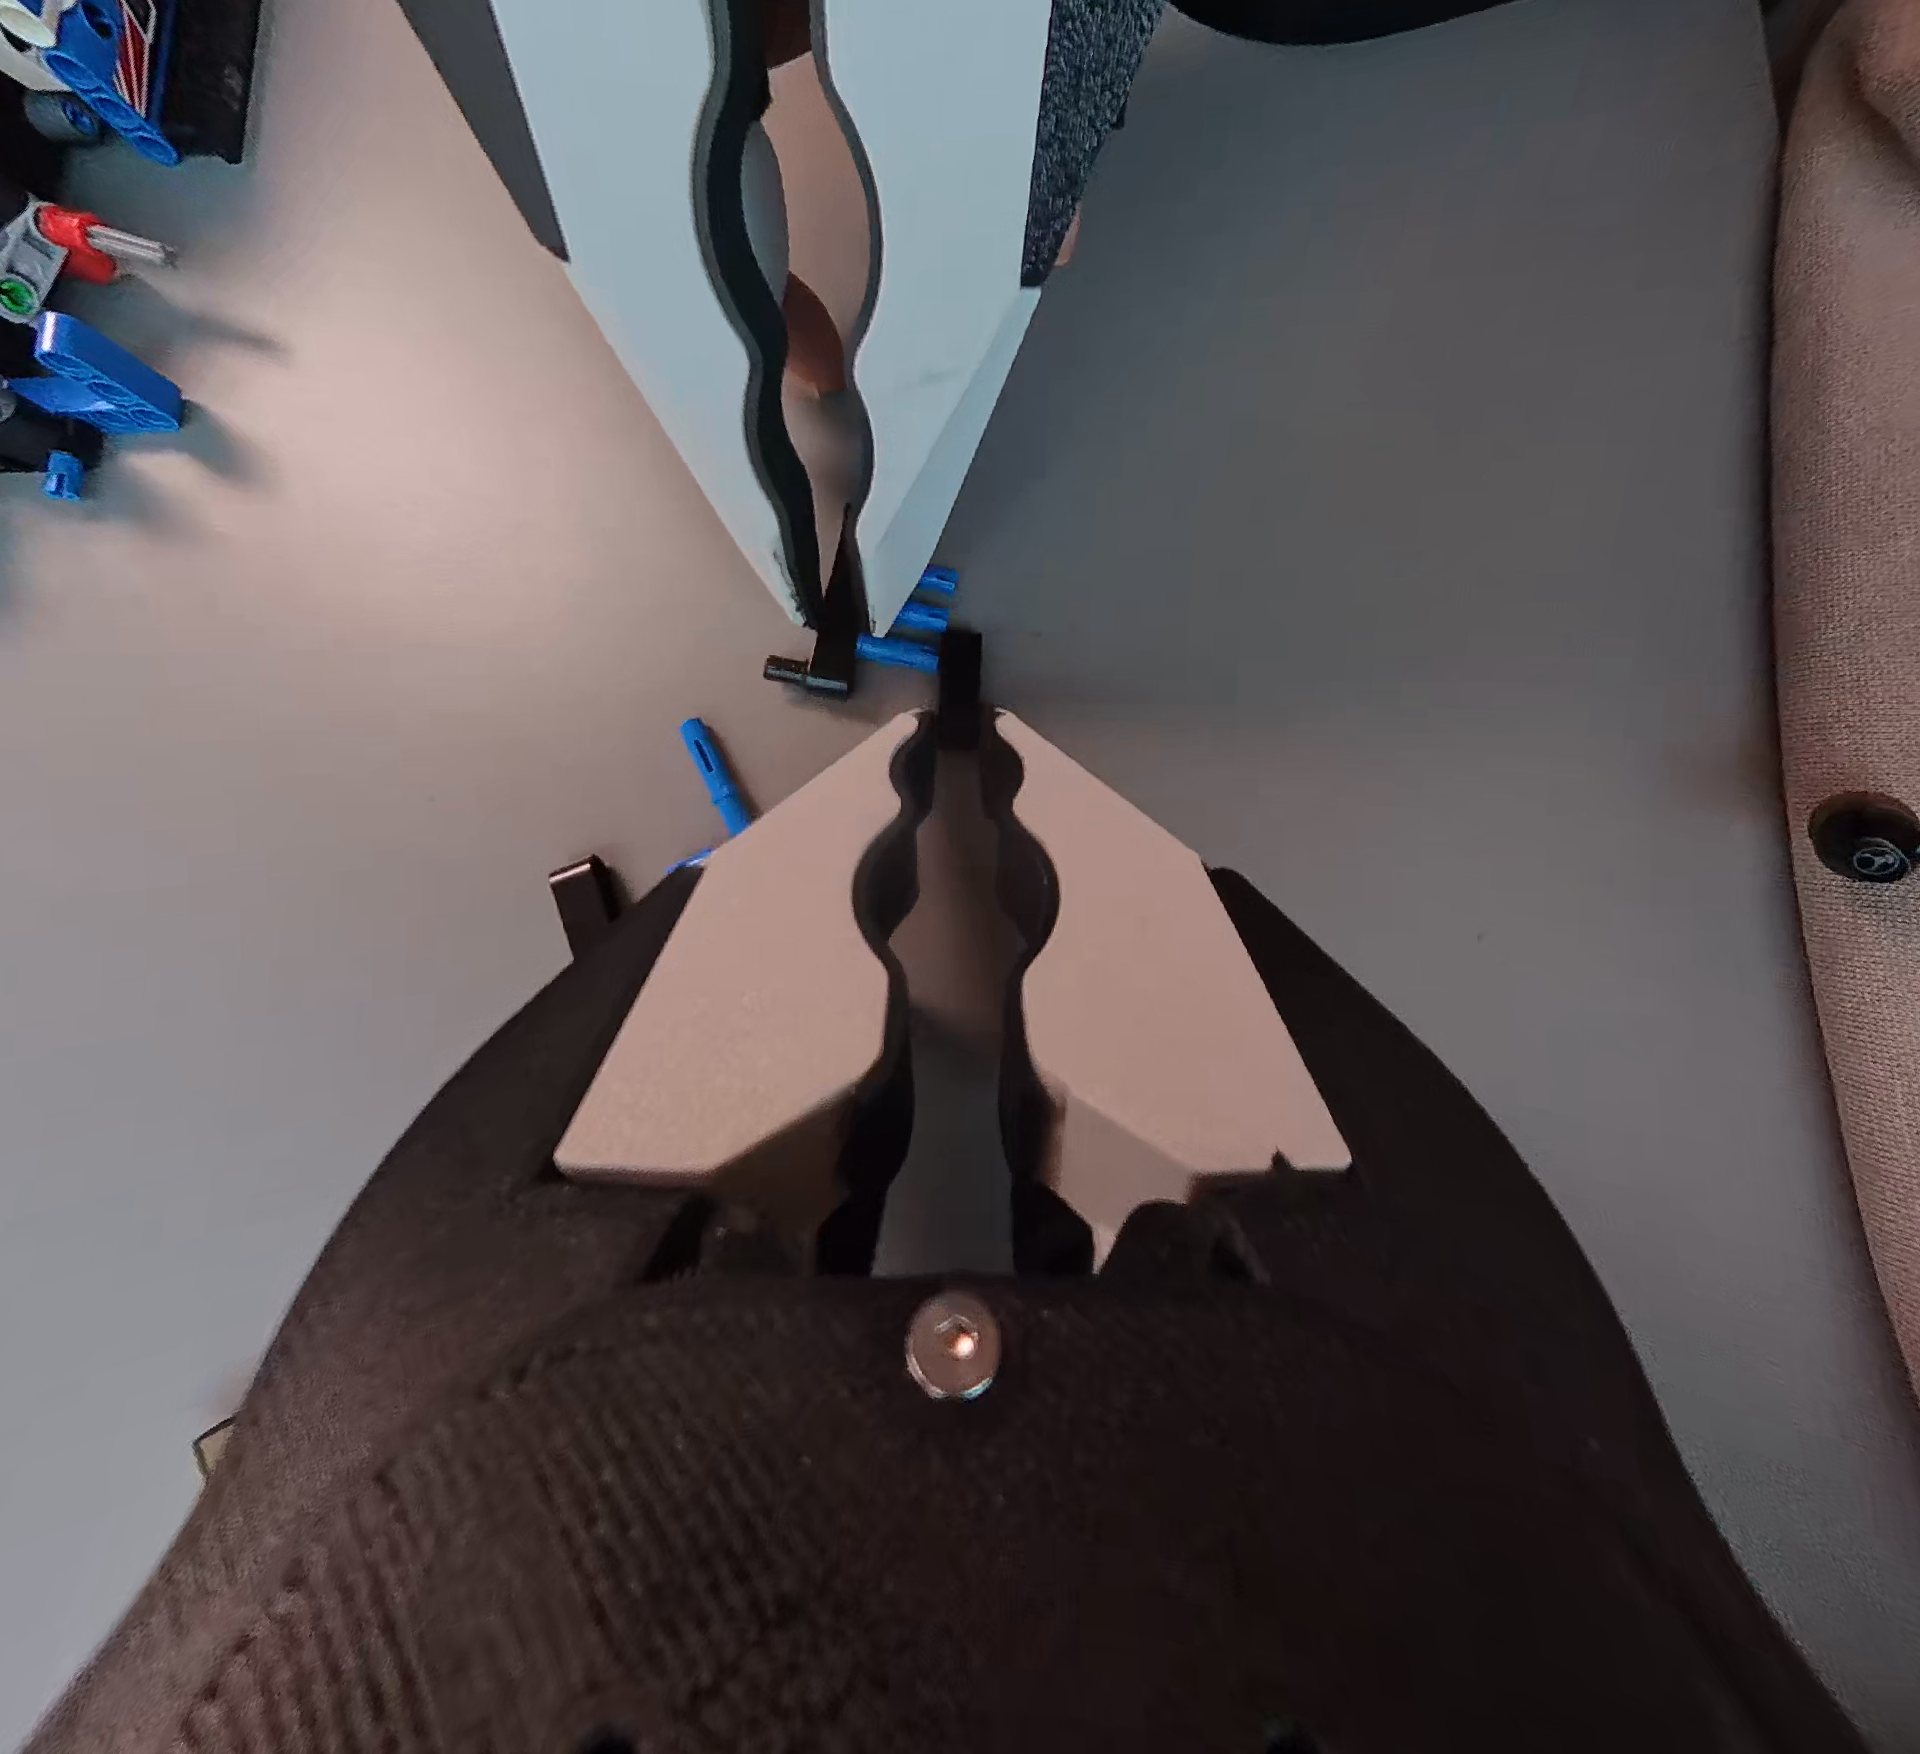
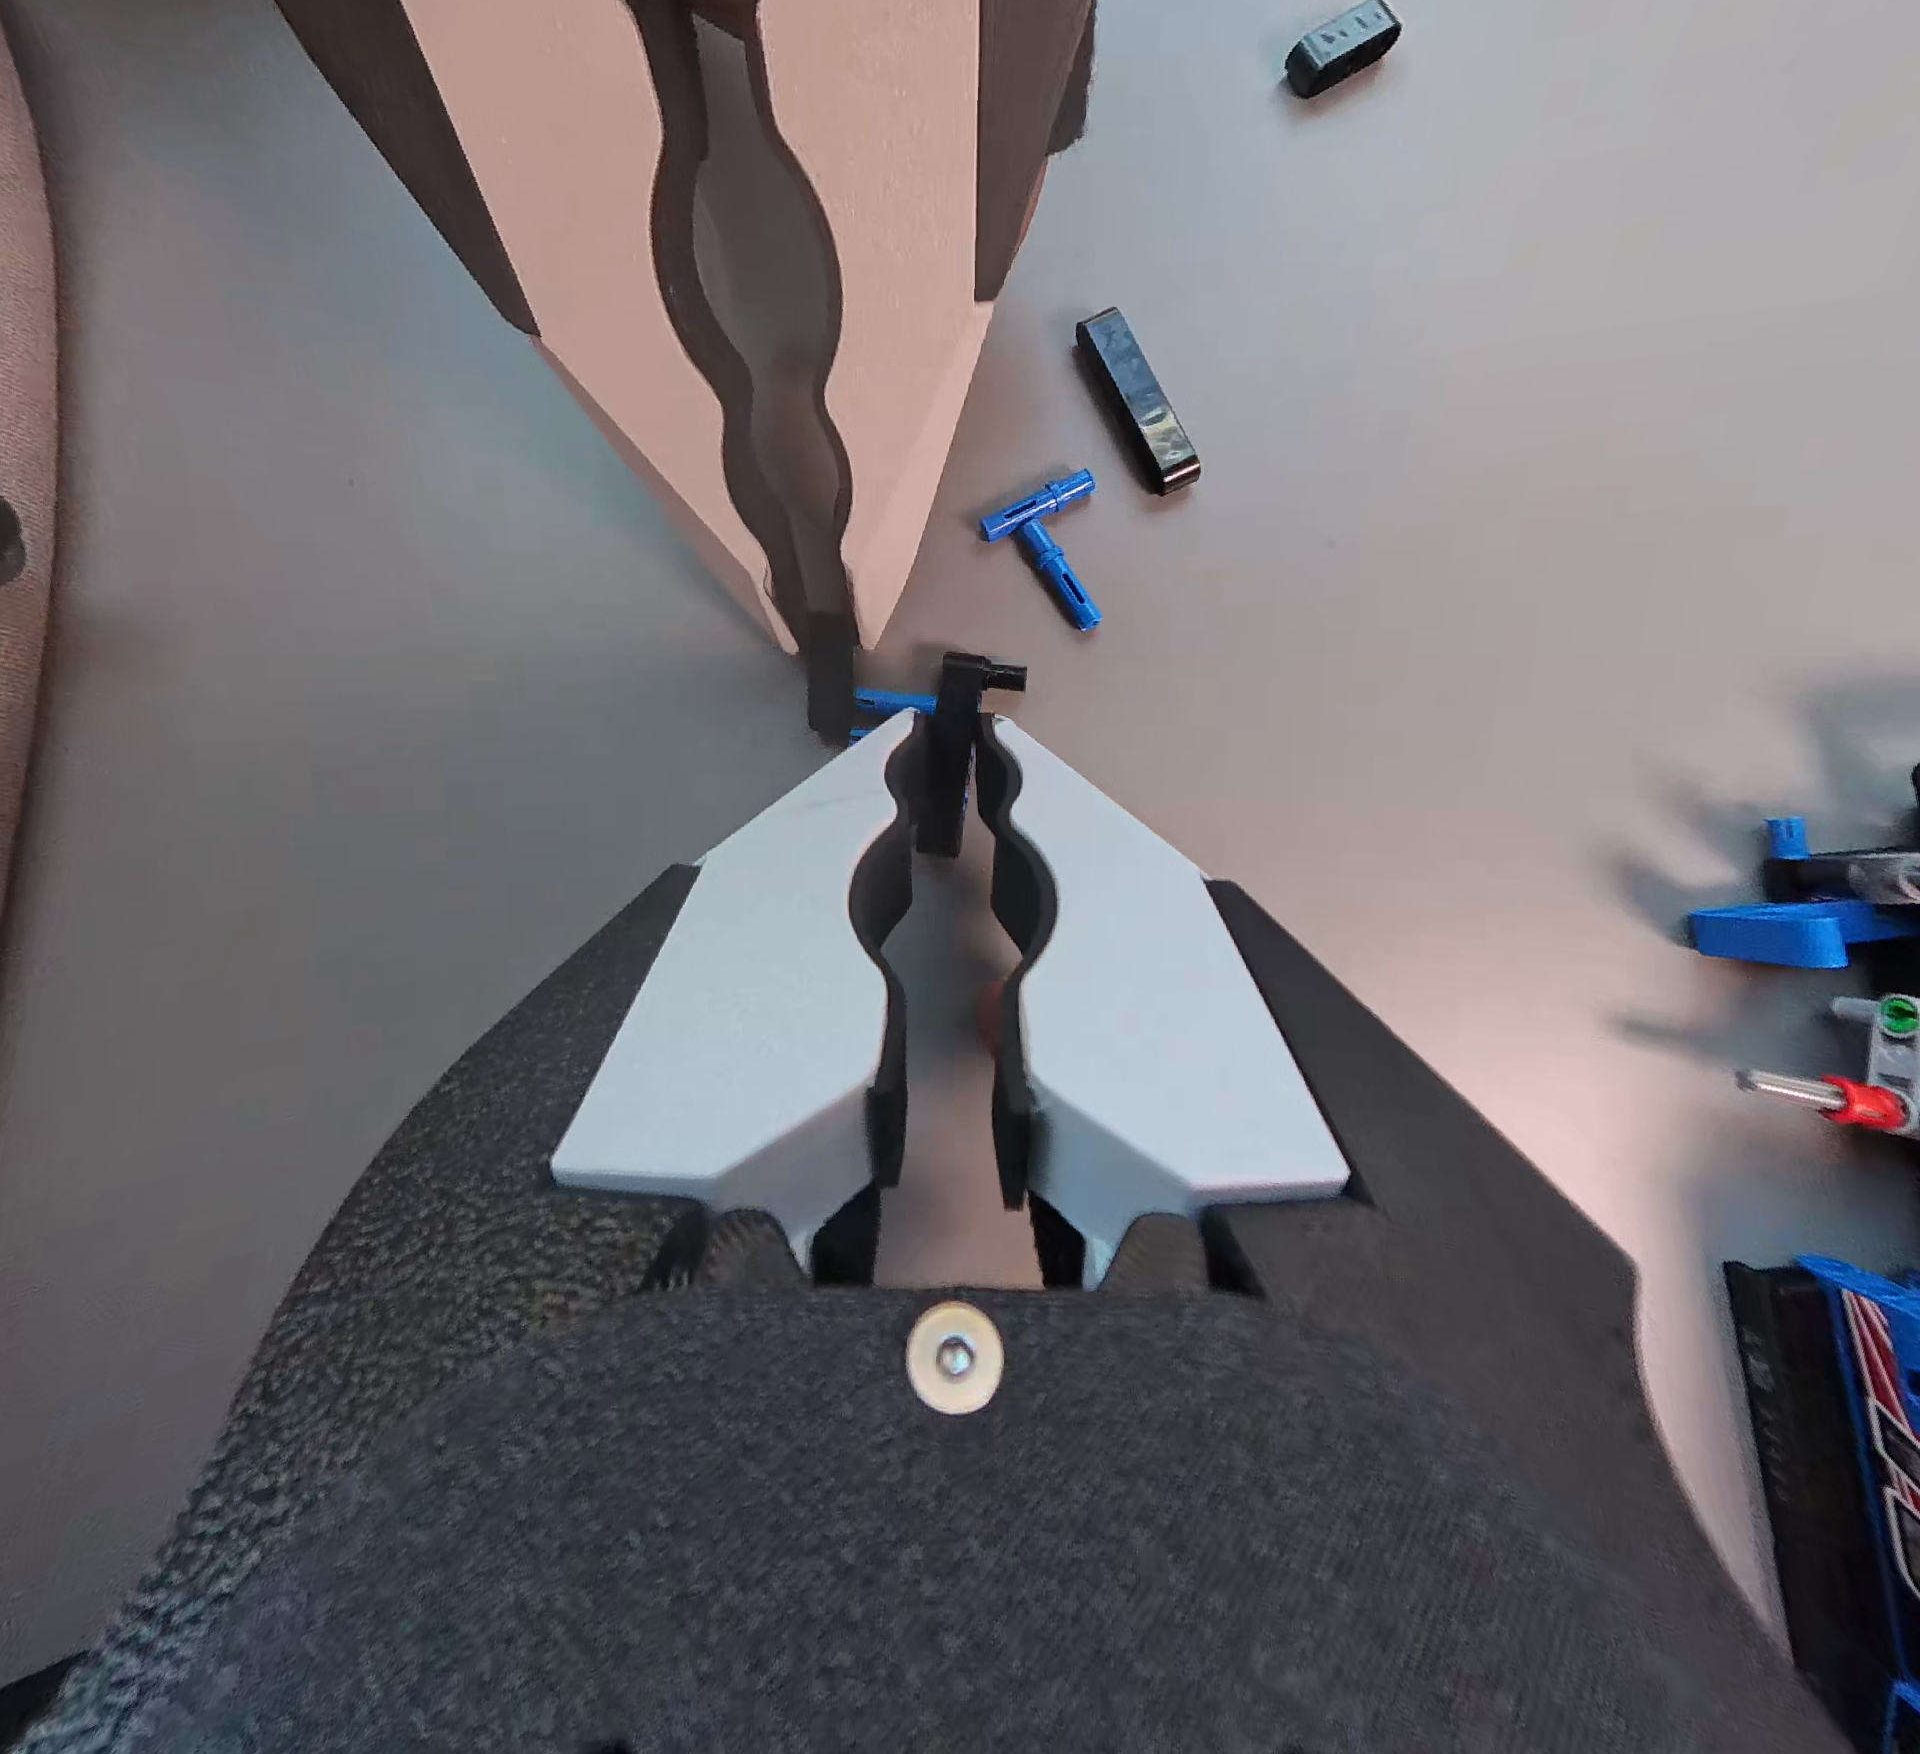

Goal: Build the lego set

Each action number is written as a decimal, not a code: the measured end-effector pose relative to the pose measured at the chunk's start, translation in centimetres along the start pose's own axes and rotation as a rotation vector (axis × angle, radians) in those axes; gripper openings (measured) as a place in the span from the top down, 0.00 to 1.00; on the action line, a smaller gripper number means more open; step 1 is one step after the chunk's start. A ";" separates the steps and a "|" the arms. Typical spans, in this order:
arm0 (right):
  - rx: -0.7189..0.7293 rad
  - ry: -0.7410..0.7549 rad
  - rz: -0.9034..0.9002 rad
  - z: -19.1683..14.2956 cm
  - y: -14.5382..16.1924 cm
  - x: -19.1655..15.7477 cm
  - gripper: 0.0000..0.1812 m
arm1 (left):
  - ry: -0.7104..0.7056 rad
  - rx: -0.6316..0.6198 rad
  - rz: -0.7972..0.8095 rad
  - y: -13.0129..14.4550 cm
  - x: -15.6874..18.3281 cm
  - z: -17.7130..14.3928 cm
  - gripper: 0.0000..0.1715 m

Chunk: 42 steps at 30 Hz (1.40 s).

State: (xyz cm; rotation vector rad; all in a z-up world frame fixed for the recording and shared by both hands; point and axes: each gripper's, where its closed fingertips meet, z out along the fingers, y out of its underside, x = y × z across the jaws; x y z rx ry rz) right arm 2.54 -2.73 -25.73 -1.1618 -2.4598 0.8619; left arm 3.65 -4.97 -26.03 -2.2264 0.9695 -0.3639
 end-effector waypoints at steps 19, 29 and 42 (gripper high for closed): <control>-0.017 0.009 0.028 -0.1 0.3 0.0 0.97 | -0.165 -0.061 0.094 -0.2 -0.4 0.1 0.96; 0.001 0.016 0.031 -0.3 0.4 0.0 0.97 | -0.140 -0.027 -0.004 -0.2 -0.4 0.2 0.97; 0.007 0.000 0.069 -0.7 0.9 -0.2 0.98 | -0.273 -0.017 0.112 -0.6 -0.5 0.4 0.96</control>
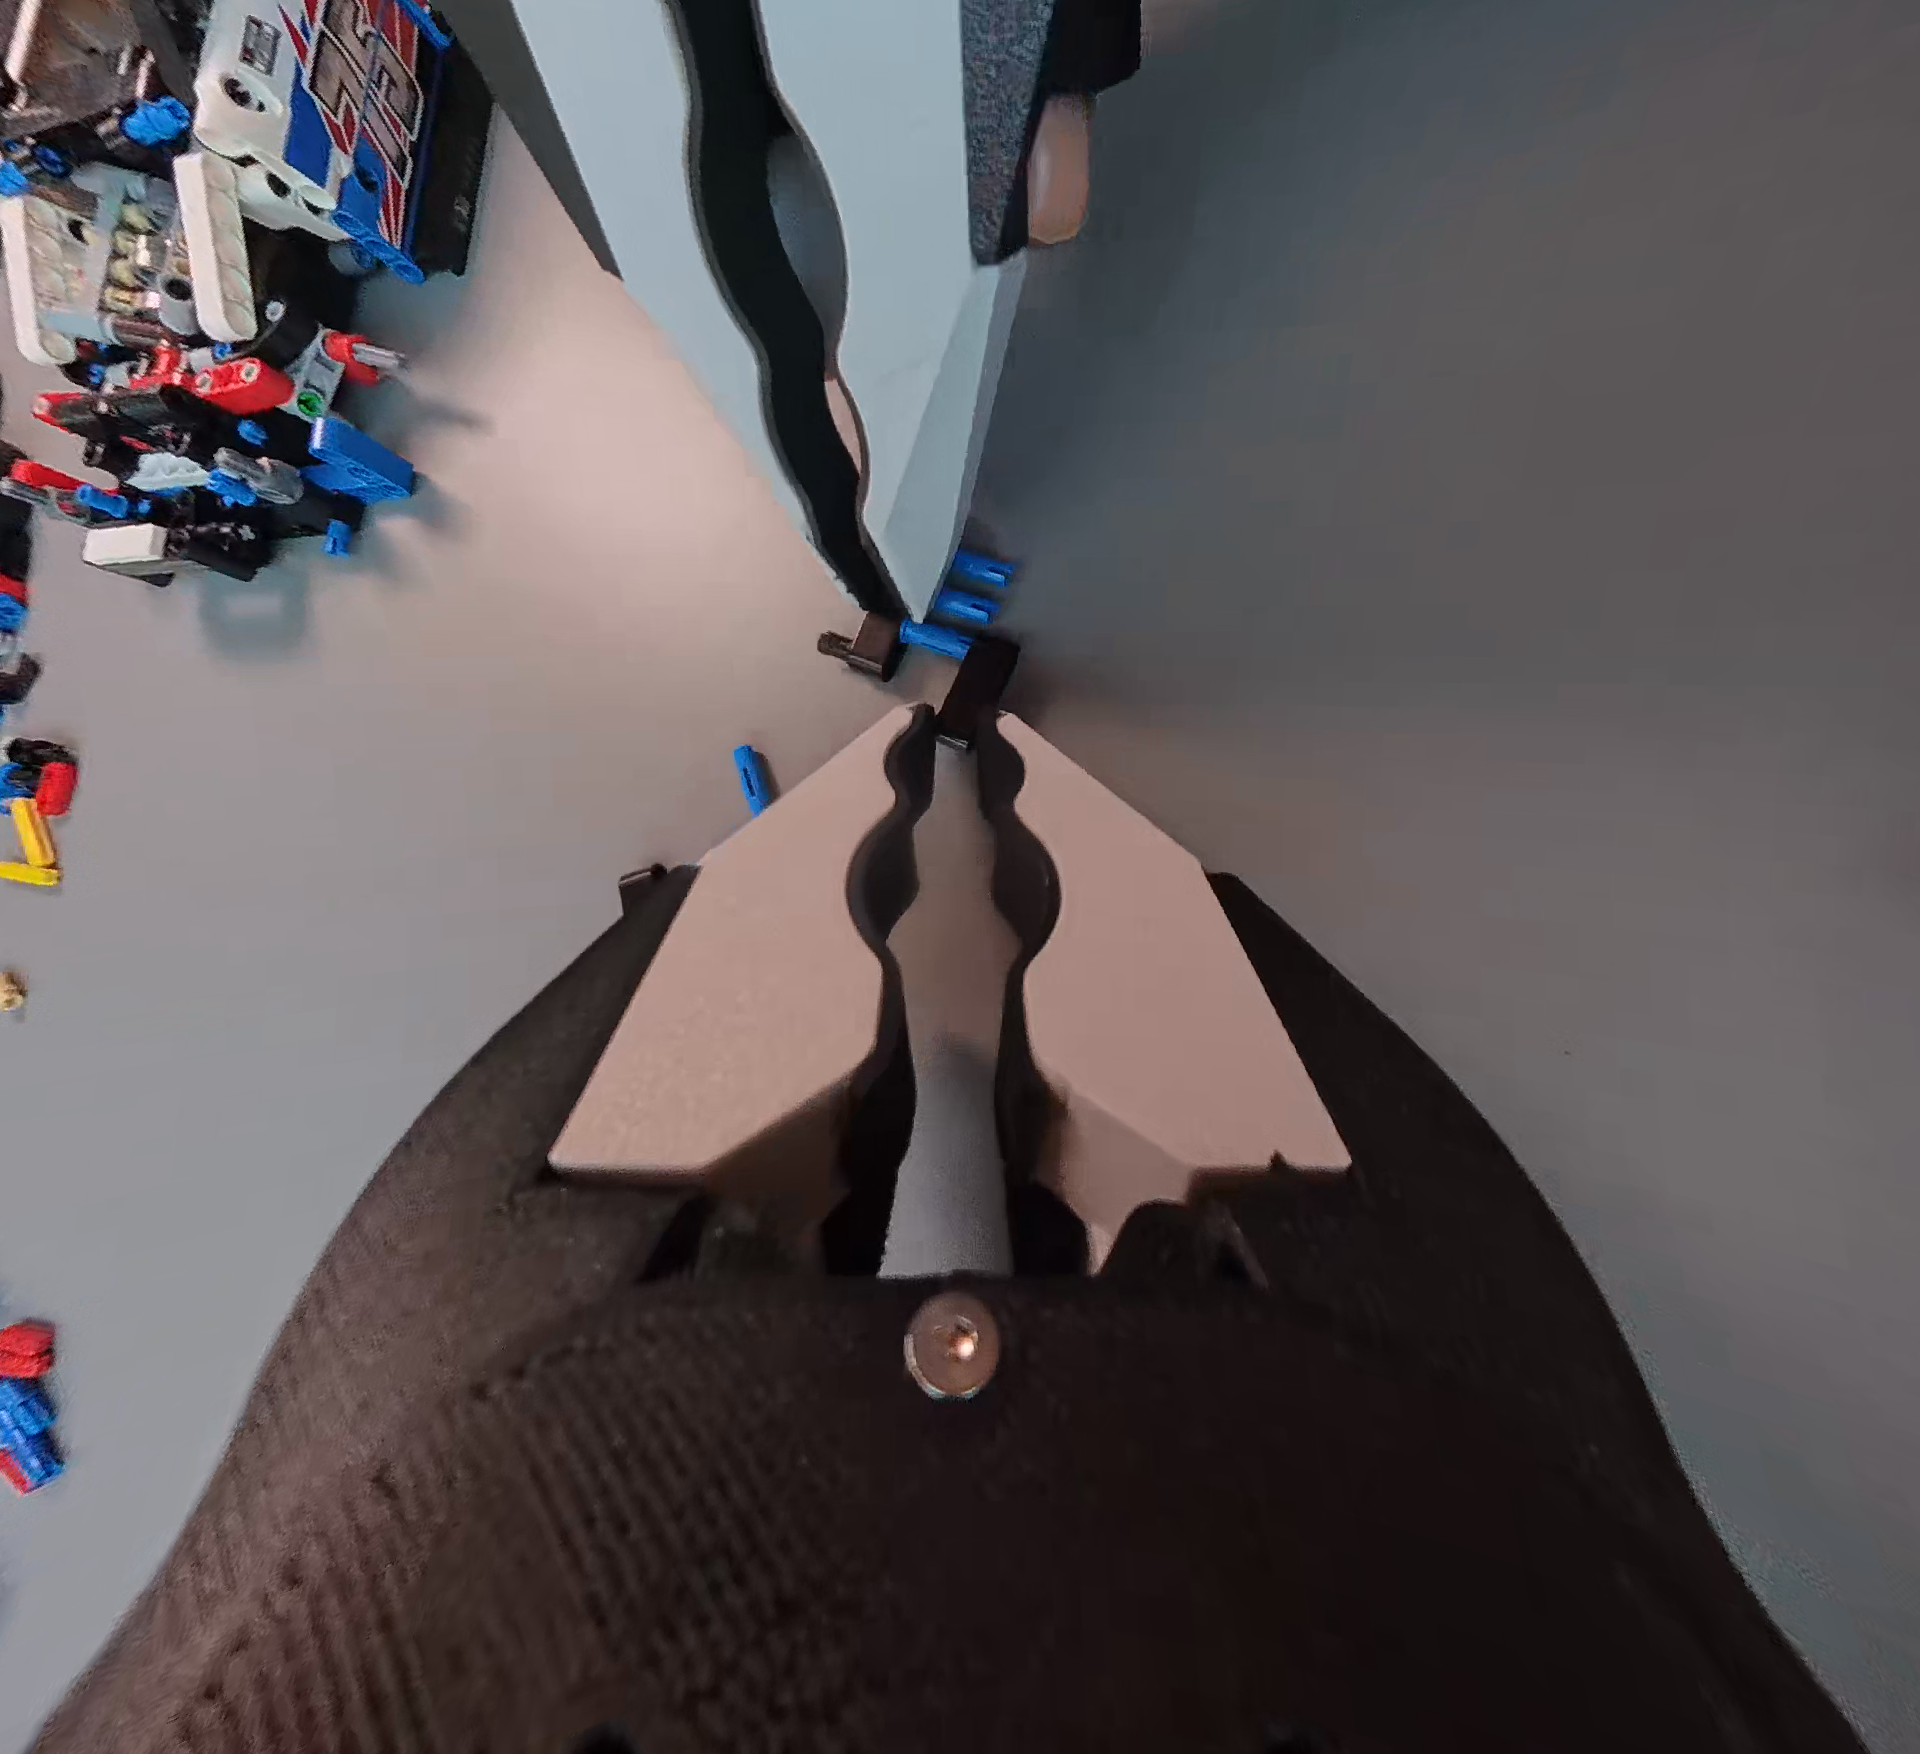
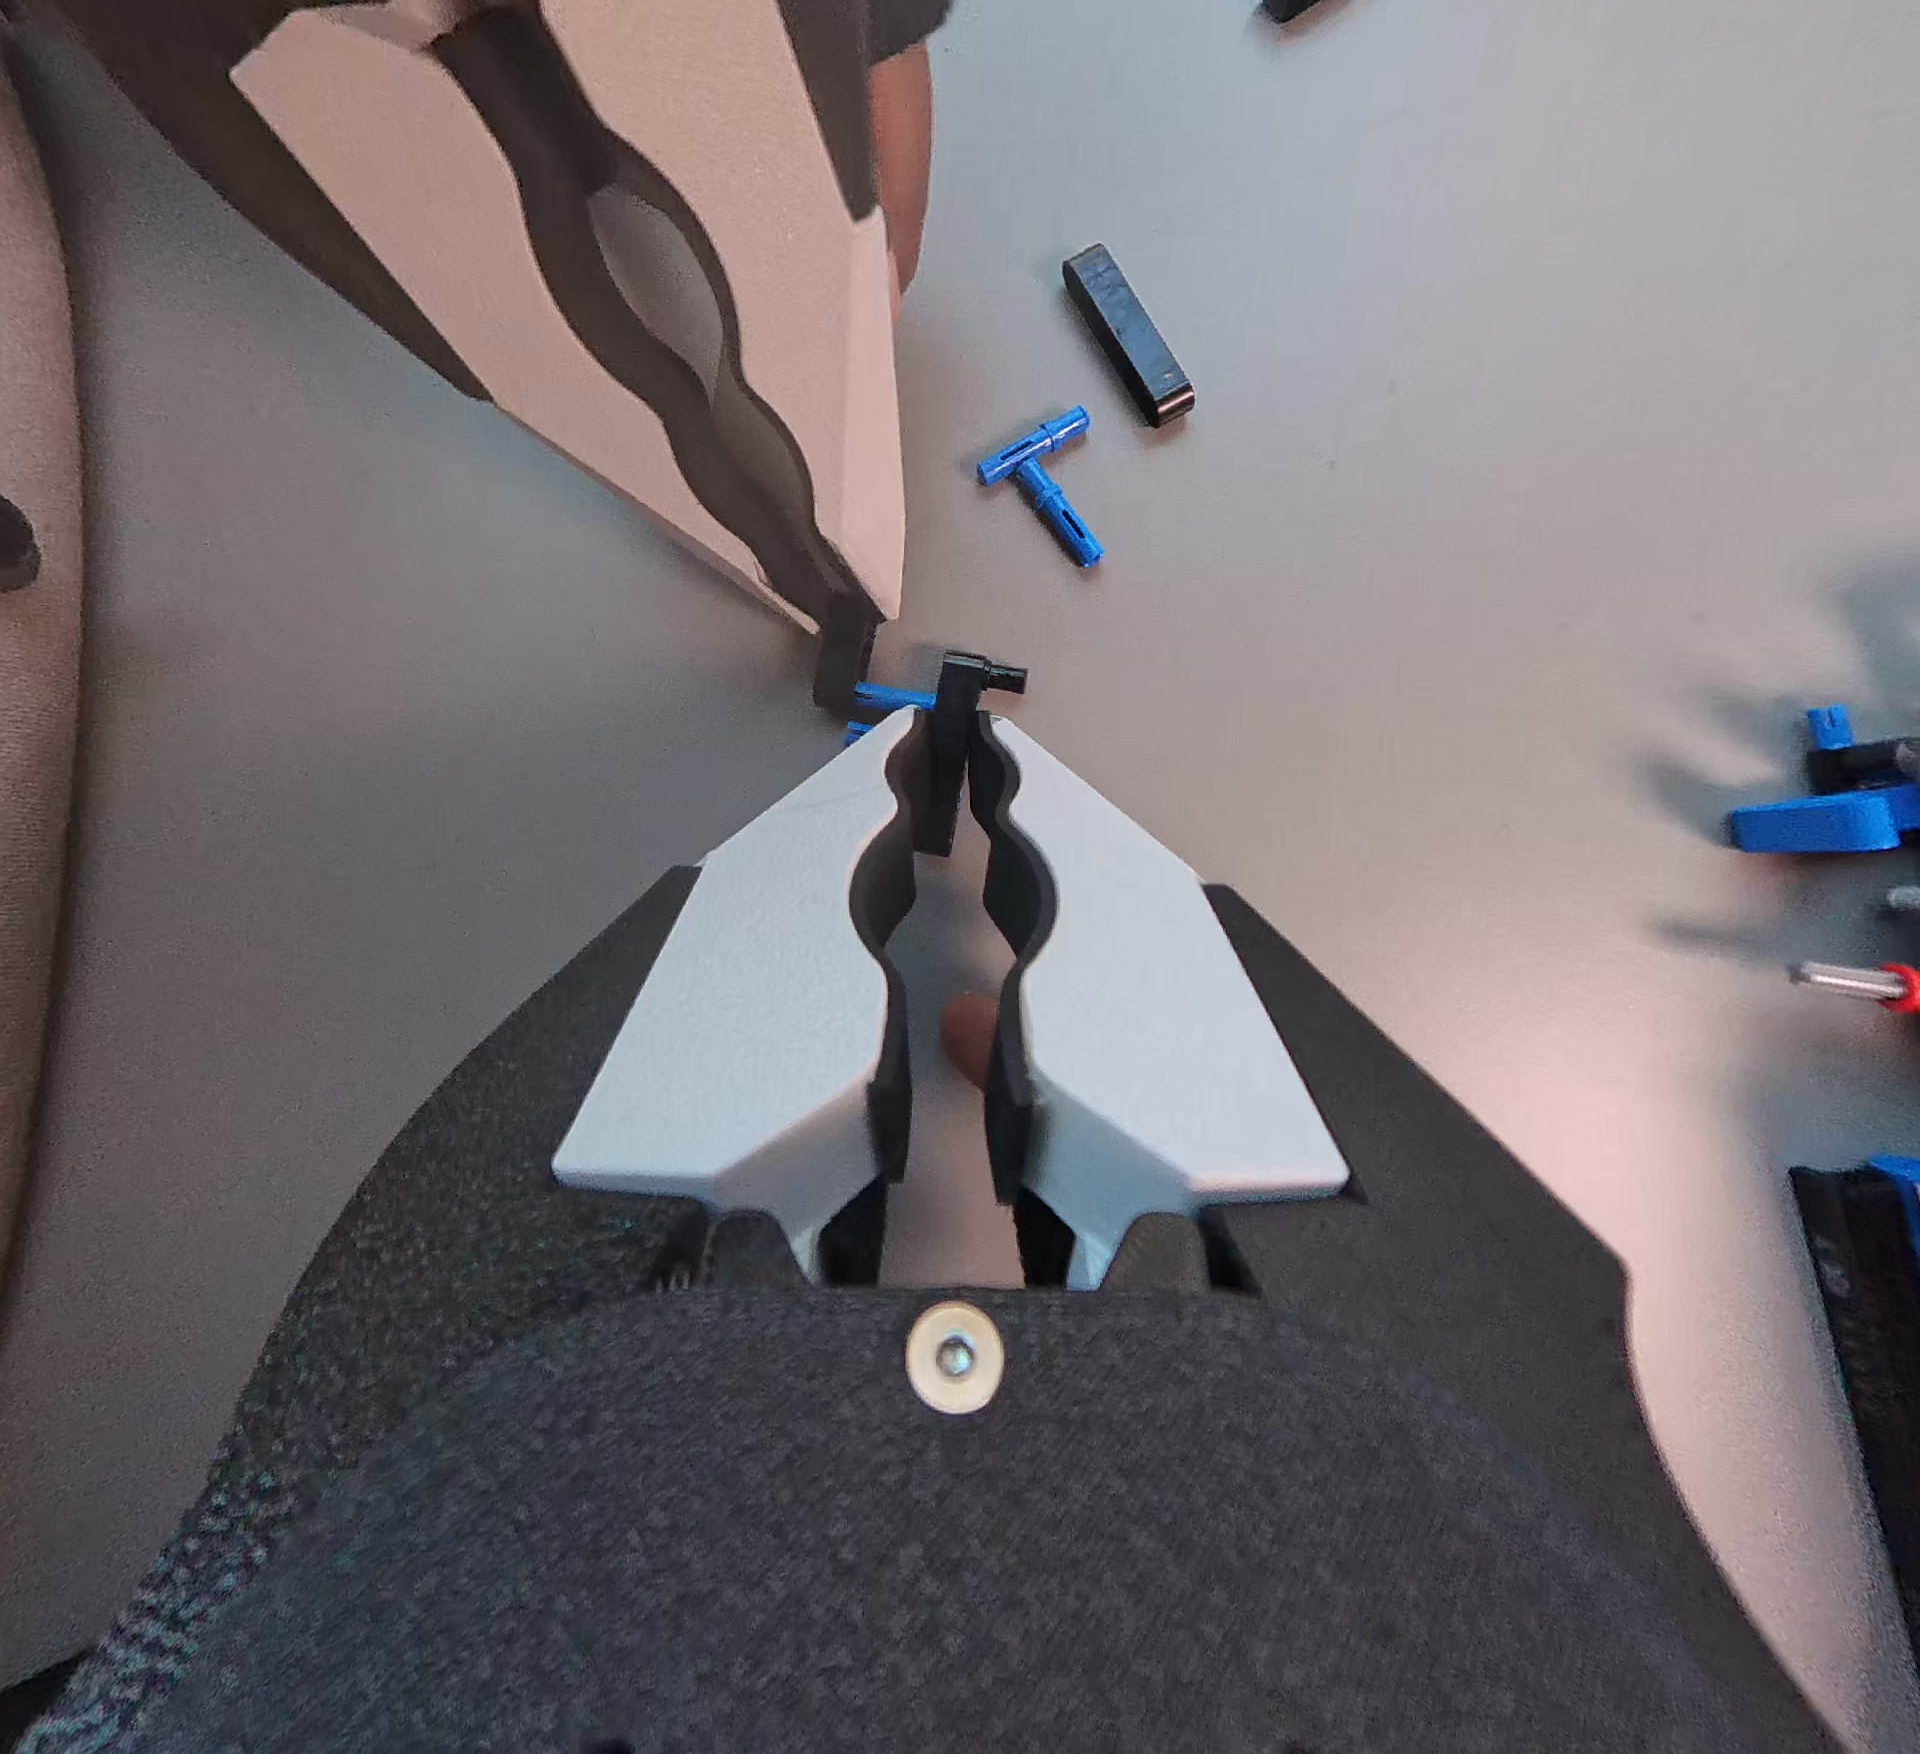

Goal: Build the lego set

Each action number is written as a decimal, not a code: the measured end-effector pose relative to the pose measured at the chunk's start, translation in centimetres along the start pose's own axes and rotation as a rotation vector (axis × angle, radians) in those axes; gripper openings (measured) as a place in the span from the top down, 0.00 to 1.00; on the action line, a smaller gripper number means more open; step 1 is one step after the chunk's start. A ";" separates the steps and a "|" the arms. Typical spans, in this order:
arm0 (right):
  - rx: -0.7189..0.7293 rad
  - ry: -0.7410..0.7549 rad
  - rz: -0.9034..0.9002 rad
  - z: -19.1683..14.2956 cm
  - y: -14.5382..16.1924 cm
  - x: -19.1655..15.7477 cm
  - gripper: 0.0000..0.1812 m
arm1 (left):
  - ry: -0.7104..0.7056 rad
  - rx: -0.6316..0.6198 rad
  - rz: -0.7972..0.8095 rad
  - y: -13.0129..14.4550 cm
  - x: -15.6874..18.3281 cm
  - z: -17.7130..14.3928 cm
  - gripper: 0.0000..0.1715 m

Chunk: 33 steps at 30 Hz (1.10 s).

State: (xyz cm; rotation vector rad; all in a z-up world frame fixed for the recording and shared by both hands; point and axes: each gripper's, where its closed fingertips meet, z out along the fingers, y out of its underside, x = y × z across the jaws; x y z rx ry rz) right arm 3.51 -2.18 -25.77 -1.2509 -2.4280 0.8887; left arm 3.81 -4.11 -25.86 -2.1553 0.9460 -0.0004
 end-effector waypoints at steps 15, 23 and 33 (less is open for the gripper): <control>0.130 0.182 0.023 -1.1 -0.1 0.4 0.98 | -0.142 0.078 0.064 -0.3 -0.7 0.2 0.96; 0.132 0.375 -0.222 -1.2 -0.3 0.6 0.98 | -0.144 0.096 0.052 -0.2 -0.8 0.2 0.96; 0.141 0.281 -0.139 -0.9 -0.4 0.4 0.98 | -0.108 0.075 0.008 -0.3 -1.0 0.4 0.96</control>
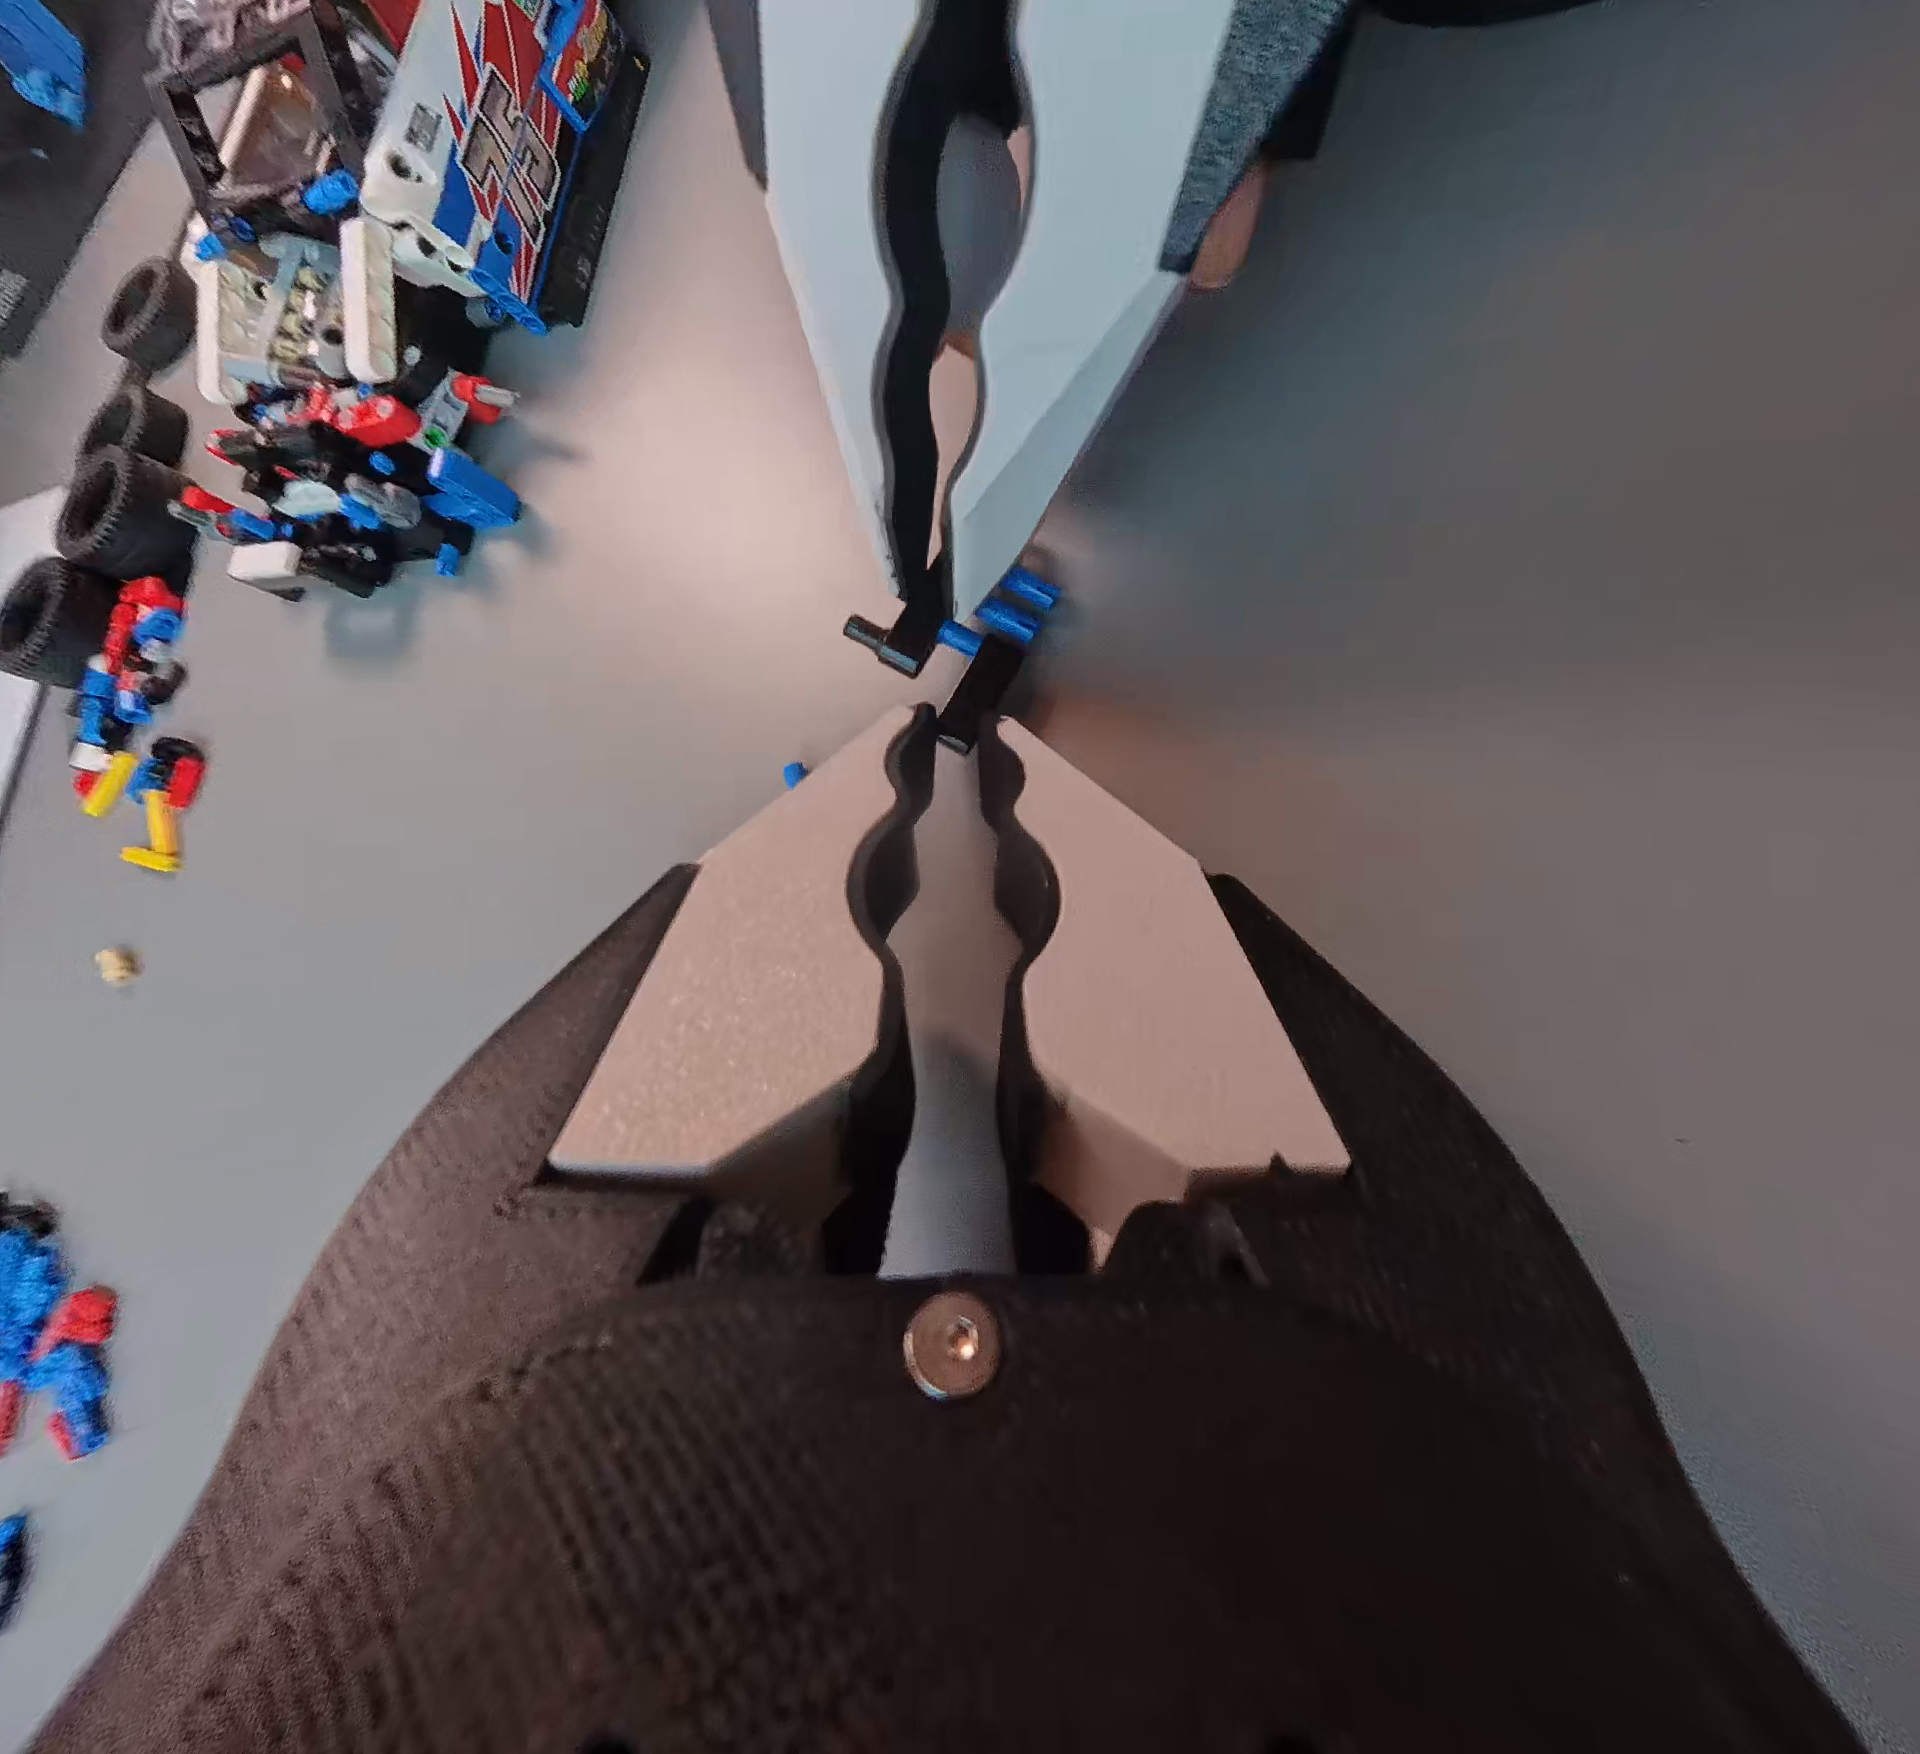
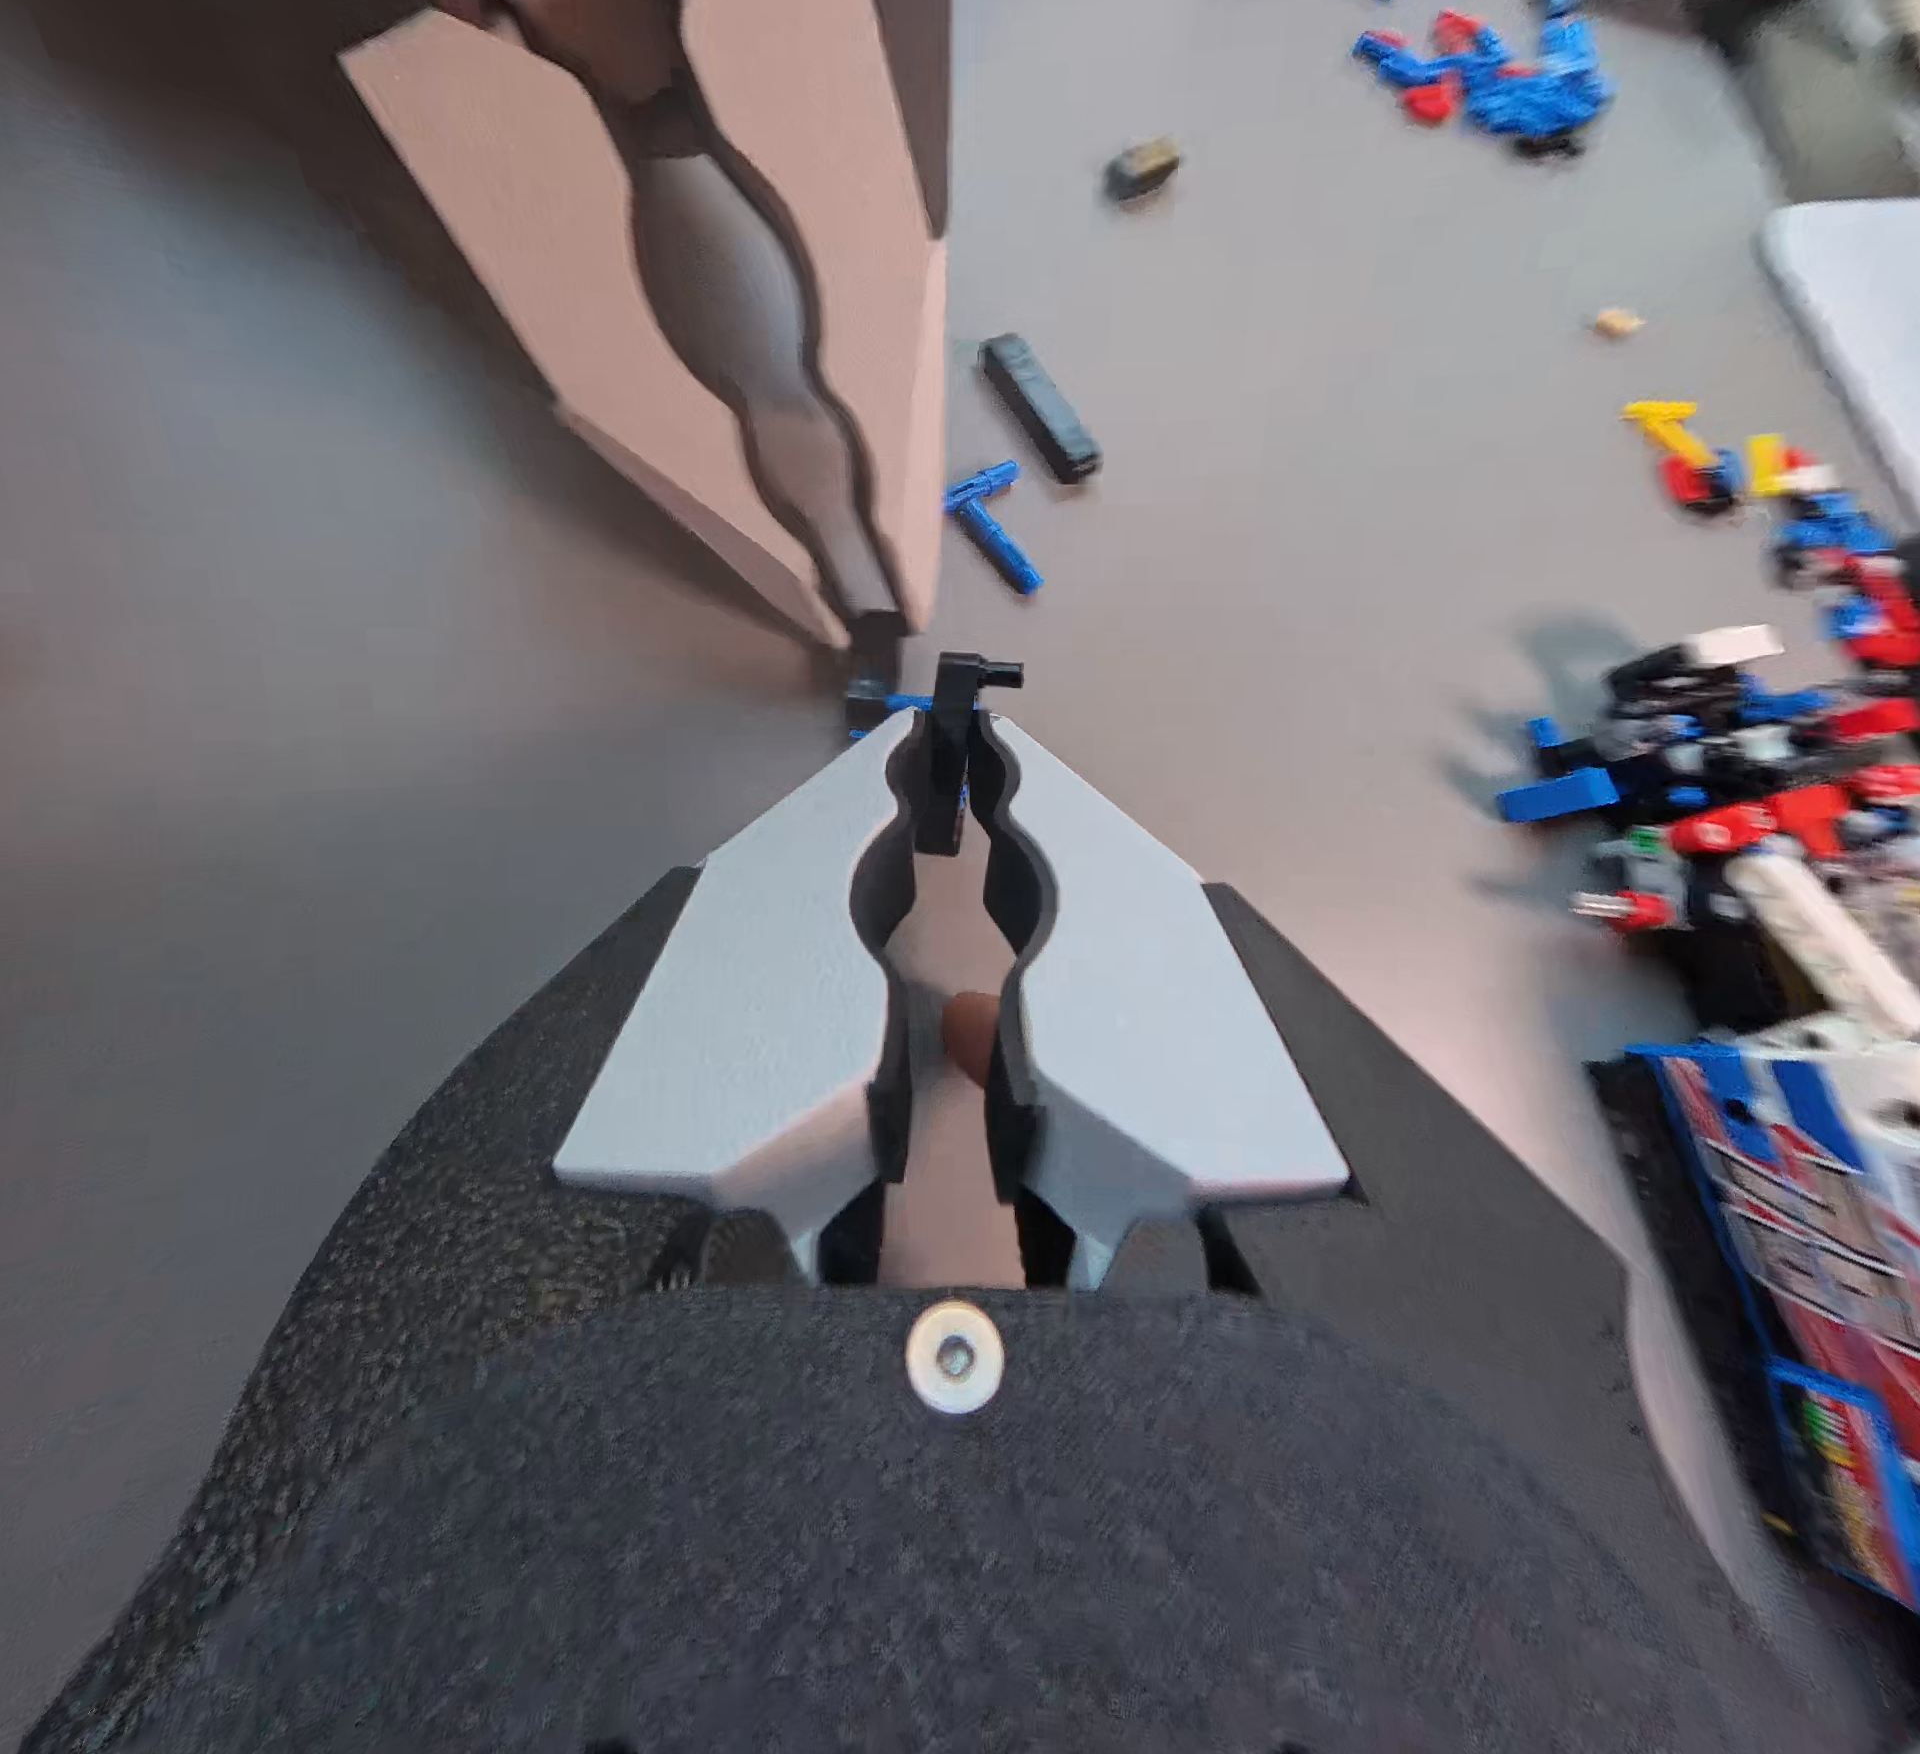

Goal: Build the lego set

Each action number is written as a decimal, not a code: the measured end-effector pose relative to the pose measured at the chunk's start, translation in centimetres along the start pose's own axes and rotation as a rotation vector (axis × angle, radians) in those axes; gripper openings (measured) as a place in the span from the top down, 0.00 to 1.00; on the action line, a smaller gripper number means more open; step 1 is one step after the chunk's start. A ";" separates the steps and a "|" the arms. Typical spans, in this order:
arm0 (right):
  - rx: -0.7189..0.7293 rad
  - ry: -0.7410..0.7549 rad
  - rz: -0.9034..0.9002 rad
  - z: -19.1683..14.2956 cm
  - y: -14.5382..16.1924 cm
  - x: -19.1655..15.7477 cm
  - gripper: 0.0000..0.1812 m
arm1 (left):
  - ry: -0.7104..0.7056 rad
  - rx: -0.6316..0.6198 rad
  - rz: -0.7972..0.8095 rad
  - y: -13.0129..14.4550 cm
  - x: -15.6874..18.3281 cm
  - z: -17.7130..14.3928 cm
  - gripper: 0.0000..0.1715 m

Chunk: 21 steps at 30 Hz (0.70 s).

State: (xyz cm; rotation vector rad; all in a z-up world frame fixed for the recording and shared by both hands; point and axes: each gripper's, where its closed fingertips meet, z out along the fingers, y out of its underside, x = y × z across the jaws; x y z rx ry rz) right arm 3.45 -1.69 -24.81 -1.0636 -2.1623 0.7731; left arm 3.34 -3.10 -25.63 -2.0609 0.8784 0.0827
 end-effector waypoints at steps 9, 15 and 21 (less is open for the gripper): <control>-0.009 -0.084 0.167 0.2 0.0 0.0 0.97 | -0.020 -0.005 0.018 0.0 -0.1 0.0 0.96; 0.000 -0.175 0.205 -0.1 -0.4 -0.7 0.80 | 0.048 -0.004 -0.051 0.0 -0.1 0.2 0.96; -0.077 -0.039 0.014 0.9 -0.1 -0.3 0.87 | 0.045 0.007 -0.022 -0.1 0.0 -0.1 0.97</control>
